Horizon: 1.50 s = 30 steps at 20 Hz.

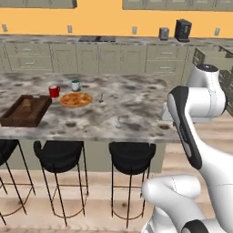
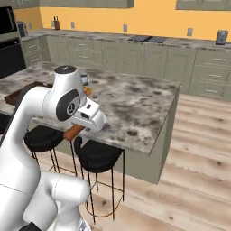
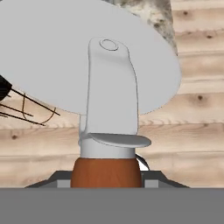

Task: Take the pizza cutter from the drawer on the left and place it on the dining counter for cutting.

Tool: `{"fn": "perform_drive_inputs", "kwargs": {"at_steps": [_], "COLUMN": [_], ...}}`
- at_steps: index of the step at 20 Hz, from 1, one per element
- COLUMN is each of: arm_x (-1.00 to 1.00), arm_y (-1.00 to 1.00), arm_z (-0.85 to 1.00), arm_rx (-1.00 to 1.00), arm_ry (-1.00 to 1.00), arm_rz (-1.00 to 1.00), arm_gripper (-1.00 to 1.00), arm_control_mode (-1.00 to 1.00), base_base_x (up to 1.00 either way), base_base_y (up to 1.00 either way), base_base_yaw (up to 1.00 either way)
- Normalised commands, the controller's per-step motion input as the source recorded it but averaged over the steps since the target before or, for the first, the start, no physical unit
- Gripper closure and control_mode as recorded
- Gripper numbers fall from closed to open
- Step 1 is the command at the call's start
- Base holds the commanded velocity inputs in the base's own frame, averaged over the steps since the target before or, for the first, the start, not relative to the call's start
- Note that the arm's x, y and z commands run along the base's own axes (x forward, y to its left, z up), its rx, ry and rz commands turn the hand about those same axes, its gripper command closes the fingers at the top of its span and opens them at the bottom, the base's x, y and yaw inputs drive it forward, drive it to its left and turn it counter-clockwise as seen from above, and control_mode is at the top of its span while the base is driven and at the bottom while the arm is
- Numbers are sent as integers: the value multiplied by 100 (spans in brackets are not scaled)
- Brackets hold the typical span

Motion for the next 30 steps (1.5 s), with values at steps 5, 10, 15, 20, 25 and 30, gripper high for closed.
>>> {"fn": "perform_drive_inputs", "kwargs": {"at_steps": [5,10,15,20,25,30], "arm_x": [0,0,0,0,0,0], "arm_y": [0,0,0,0,0,0], "arm_z": [0,0,0,0,0,0], "arm_rx": [0,0,0,0,0,0], "arm_ry": [0,0,0,0,0,0], "arm_rz": [0,0,0,0,0,0], "arm_gripper": [100,100,100,100,100,100], "arm_control_mode": [100,100,100,100,100,100], "base_base_x": [0,3,12,26,52,54], "base_base_y": [100,100,97,84,23,5], "base_base_yaw": [-35,-27,-16,-10,0,0]}}
